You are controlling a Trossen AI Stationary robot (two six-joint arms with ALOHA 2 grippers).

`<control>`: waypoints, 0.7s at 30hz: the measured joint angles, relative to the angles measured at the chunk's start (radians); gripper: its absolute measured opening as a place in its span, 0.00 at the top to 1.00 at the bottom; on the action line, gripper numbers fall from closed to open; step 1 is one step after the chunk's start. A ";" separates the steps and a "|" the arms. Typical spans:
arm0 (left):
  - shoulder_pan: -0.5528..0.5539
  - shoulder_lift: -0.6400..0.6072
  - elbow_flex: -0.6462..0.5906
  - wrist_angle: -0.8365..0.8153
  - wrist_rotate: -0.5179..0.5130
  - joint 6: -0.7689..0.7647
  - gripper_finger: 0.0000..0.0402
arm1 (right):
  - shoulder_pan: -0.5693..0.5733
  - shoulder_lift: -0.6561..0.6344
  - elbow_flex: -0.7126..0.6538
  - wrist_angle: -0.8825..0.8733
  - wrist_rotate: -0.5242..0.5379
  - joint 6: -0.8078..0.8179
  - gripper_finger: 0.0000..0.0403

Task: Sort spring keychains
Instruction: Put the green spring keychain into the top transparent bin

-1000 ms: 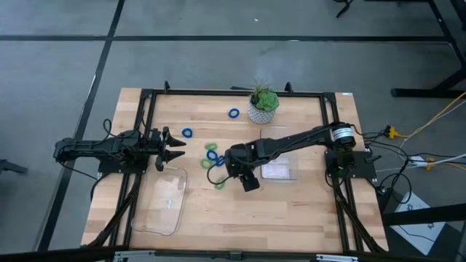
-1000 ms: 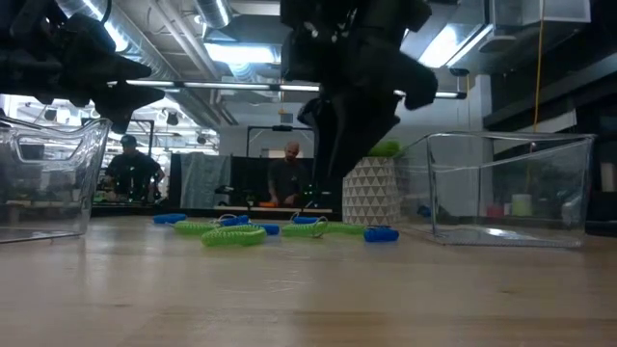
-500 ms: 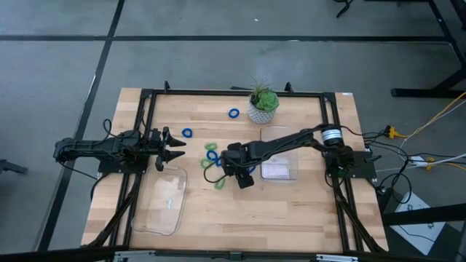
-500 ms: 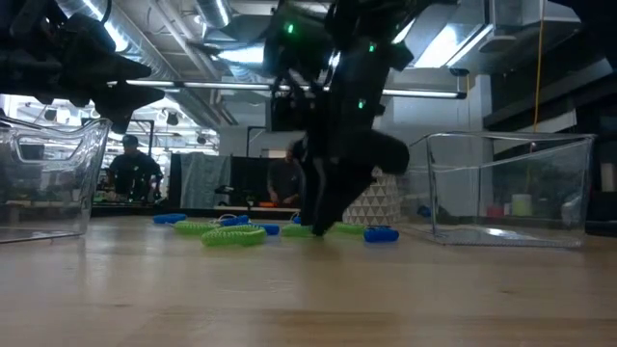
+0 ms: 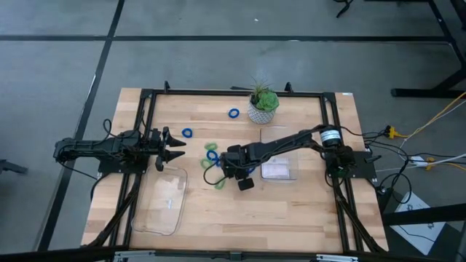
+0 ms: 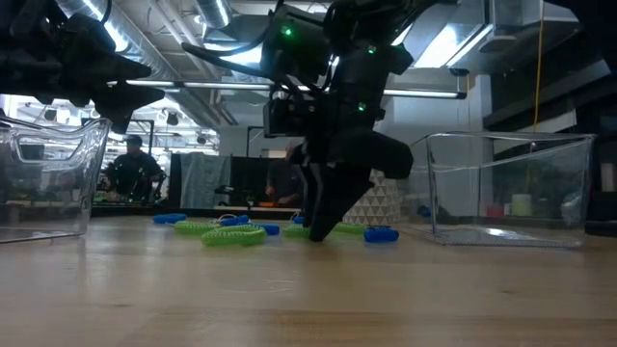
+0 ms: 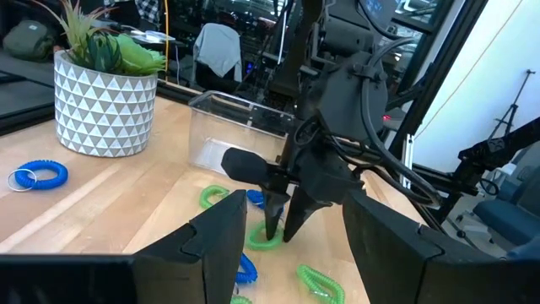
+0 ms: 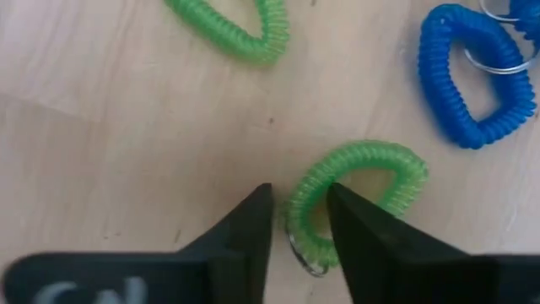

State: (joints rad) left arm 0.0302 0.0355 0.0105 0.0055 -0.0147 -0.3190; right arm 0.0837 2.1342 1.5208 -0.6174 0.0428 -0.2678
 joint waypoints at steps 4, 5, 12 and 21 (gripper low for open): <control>0.000 0.000 0.000 0.000 0.000 0.000 0.52 | 0.000 -0.003 -0.001 -0.002 -0.010 0.001 0.90; 0.000 0.000 0.000 0.000 0.000 0.000 0.52 | -0.001 -0.003 -0.001 -0.001 -0.013 -0.001 0.93; 0.000 0.000 0.000 0.000 0.000 0.000 0.52 | -0.001 -0.012 0.057 -0.062 -0.015 -0.002 0.93; 0.000 0.000 0.000 0.000 0.000 0.000 0.52 | -0.002 -0.016 0.295 -0.296 -0.017 -0.004 0.97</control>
State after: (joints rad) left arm 0.0303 0.0357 0.0105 0.0055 -0.0147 -0.3191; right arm 0.0822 2.1181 1.8154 -0.9131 0.0254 -0.2714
